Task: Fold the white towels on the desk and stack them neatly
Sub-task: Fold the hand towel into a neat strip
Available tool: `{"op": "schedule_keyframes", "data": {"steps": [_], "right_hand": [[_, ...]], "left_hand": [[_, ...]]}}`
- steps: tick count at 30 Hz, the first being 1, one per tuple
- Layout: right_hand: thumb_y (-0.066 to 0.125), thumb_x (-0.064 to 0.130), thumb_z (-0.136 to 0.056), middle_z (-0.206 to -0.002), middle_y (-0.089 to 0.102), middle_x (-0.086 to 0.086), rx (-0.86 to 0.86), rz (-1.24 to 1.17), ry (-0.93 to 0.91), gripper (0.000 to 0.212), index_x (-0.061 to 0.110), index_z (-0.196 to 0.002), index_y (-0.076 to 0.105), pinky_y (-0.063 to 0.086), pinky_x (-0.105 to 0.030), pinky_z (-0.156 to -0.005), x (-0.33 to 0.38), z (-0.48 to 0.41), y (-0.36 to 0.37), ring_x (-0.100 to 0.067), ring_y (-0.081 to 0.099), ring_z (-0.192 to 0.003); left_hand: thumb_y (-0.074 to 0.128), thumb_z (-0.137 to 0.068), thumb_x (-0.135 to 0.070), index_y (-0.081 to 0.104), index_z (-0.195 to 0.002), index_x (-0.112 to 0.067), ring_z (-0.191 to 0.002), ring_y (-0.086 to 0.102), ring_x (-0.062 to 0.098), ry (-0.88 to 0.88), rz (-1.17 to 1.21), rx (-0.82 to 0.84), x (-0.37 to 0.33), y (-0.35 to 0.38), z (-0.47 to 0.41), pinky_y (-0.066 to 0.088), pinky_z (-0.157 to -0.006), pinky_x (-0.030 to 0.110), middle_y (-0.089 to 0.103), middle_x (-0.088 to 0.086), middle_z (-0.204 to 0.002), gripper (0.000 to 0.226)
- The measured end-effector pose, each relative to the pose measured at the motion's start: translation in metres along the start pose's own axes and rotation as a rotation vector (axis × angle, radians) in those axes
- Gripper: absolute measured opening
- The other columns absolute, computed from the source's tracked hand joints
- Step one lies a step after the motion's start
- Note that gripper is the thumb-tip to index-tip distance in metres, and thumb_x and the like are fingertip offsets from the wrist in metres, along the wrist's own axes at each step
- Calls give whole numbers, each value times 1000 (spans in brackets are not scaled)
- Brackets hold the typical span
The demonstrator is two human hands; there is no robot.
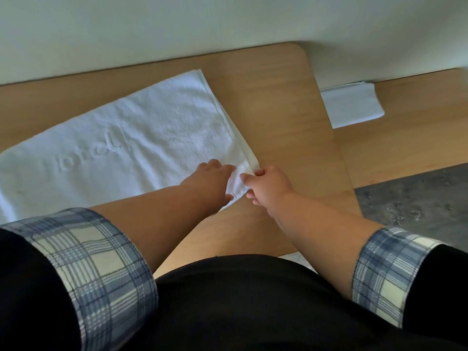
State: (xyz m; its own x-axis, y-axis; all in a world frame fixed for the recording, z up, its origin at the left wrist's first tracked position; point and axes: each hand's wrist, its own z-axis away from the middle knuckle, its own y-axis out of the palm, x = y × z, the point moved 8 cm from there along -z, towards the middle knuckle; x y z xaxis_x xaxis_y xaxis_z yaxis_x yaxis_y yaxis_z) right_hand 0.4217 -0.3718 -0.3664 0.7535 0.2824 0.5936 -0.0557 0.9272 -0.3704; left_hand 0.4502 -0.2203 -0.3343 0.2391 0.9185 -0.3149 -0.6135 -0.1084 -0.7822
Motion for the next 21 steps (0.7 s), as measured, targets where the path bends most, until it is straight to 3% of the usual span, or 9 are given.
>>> {"op": "schedule_keyframes", "data": {"steps": [2, 6, 10, 13, 17, 19, 21], "right_hand": [[73, 38, -85, -82, 71, -3, -19, 69, -14, 29, 18, -101, 59, 59, -41, -74, 4, 1, -2, -19, 66, -68], [66, 37, -88, -80, 65, 7, -63, 295, -220, 16, 24, -90, 59, 44, -26, -57, 35, 8, -13, -11, 61, -69], [63, 29, -82, -68, 56, 11, -75, 24, -488, 9, 26, -80, 55, 42, -18, -47, 76, 23, -15, -3, 50, -52], [59, 31, -83, -76, 61, 6, -172, -64, -435, 7, 27, -83, 54, 55, -36, -60, 69, 15, -26, -22, 65, -68], [55, 28, -92, -91, 65, -2, -168, 33, -170, 6, 22, -92, 54, 59, -45, -75, 27, -12, -31, -29, 69, -86], [55, 28, -93, -92, 65, 0, -221, -11, -214, 4, 24, -91, 55, 59, -41, -72, 28, -17, -34, -24, 68, -85], [53, 30, -93, -88, 63, 6, -318, -36, -338, 4, 30, -89, 52, 49, -23, -58, 42, -13, -39, -13, 64, -77]], "left_hand": [[70, -84, -48, 25, -152, -31, -133, 36, 26, -5, 15, -27, -1, 0, 4, 42, -97, 39, 36, 3, -147, 83], [72, -76, -62, 21, -150, -29, -133, 37, 24, -33, 27, -92, -2, -4, 14, 44, -102, 42, 37, 2, -144, 96], [69, -80, -58, 18, -141, -31, -125, 42, 23, -36, 70, -234, -6, -21, 18, 43, -95, 38, 42, 2, -136, 83], [63, -89, -39, 19, -137, -32, -119, 45, 23, -13, 76, -303, -7, -32, 15, 42, -87, 34, 45, 3, -132, 66], [61, -91, -33, 23, -139, -31, -117, 46, 22, -17, 34, -200, -2, -19, 11, 45, -86, 34, 46, 3, -130, 61], [65, -89, -39, 26, -142, -30, -119, 46, 23, -21, 20, -128, 2, -6, 13, 47, -91, 38, 45, 3, -134, 66], [67, -86, -48, 27, -144, -30, -122, 45, 24, -22, 1, -98, 5, 1, 14, 47, -95, 41, 43, 3, -138, 73]]}}
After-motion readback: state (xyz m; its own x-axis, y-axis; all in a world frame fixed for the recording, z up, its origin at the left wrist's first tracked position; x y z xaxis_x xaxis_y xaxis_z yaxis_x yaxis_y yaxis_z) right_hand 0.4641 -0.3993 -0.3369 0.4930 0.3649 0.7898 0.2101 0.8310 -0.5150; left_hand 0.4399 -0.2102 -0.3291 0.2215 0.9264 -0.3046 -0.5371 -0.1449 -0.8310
